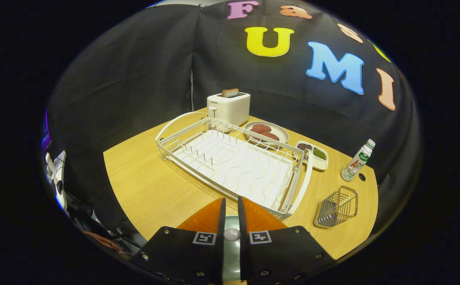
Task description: Take the plate from the dish rack, then take the spoon from the basket and place it into the plate.
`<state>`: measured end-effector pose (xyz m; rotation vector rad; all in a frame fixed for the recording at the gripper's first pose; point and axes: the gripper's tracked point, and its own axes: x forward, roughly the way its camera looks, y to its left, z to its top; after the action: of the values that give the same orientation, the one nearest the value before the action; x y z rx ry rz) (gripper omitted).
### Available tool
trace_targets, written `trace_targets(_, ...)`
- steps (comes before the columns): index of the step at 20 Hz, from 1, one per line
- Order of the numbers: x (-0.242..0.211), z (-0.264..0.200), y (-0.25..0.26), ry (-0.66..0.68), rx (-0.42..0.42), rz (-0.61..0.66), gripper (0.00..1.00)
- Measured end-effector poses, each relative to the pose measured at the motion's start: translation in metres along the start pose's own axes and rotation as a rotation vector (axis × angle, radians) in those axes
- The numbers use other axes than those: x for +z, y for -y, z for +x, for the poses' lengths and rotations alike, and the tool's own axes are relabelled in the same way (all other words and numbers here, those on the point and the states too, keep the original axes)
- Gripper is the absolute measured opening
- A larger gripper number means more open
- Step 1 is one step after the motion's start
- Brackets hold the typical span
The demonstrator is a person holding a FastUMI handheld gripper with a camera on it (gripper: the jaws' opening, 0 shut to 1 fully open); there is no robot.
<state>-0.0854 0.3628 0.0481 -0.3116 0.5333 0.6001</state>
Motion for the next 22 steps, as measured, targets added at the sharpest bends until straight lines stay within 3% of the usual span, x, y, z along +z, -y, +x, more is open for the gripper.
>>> trace_targets(8, -0.008, -0.007, 0.020, -0.004, -0.045, 0.027, 0.19)
trace_targets(10, -0.008, -0.013, 0.029, 0.003, -0.061, 0.046, 0.38)
trace_targets(14, 0.003, -0.029, 0.057, 0.052, -0.120, 0.072, 0.43)
trace_targets(22, 0.085, -0.115, 0.163, 0.346, -0.383, 0.184, 0.43)
